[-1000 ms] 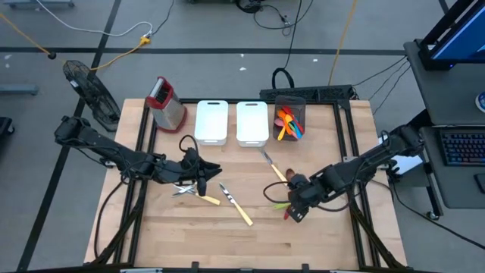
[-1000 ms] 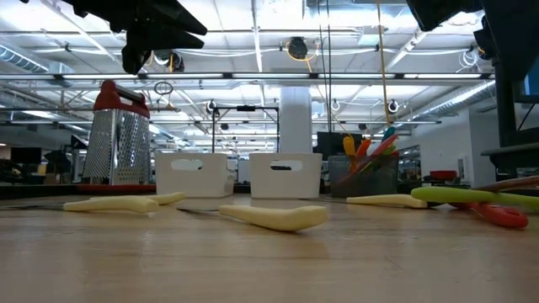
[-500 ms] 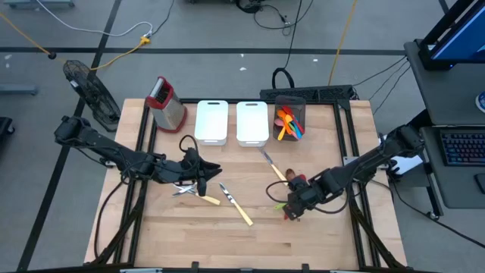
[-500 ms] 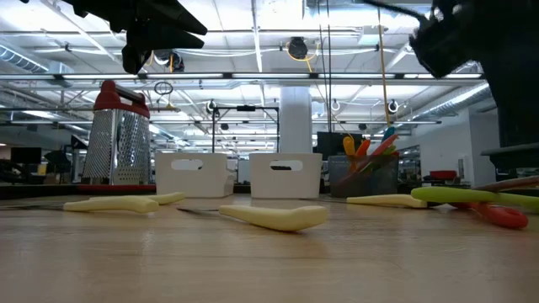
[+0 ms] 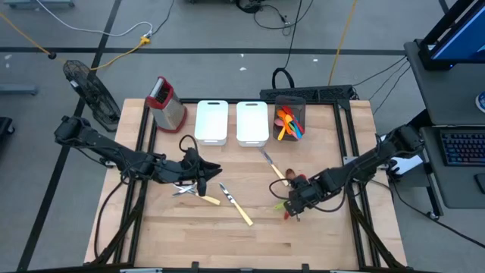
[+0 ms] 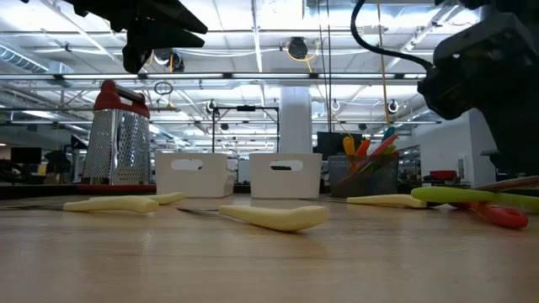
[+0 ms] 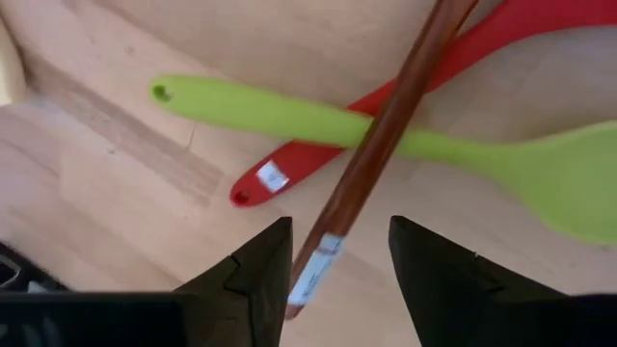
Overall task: Pick & Place Kitchen Items
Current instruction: Put the brown wooden serving spoon into the left white bin
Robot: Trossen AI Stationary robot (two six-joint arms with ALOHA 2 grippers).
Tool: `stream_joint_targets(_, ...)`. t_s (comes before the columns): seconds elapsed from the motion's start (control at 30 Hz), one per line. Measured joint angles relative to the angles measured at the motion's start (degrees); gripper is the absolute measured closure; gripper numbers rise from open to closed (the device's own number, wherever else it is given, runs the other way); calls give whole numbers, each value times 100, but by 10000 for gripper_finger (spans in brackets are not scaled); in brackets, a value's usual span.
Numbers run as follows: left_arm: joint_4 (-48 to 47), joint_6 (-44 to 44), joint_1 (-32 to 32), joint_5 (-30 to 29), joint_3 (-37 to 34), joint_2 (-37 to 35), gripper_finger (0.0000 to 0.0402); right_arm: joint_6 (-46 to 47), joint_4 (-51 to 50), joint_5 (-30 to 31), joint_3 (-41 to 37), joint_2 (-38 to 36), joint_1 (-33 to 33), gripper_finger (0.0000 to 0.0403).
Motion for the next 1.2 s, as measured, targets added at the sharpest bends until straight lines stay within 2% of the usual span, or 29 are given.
stream_joint_targets(0.17,4,1,0,0,0,0,309,111,196,-5,-183,-2,4,236)
stream_joint_targets(0.4,4,31,2,-3,0,0,309,279,1002,-70,-577,-2,-4,236)
stream_joint_targets(0.53,4,30,2,-5,0,0,309,351,1029,8,-699,-2,-8,242)
stream_joint_targets(0.67,4,52,2,-20,0,0,309,348,963,14,-719,-2,-7,272)
stream_joint_targets(0.9,3,52,2,-20,0,0,309,284,967,23,-719,-1,-7,366)
stream_joint_targets(1.2,2,54,2,-22,0,0,309,340,966,-373,-717,-81,2,366)
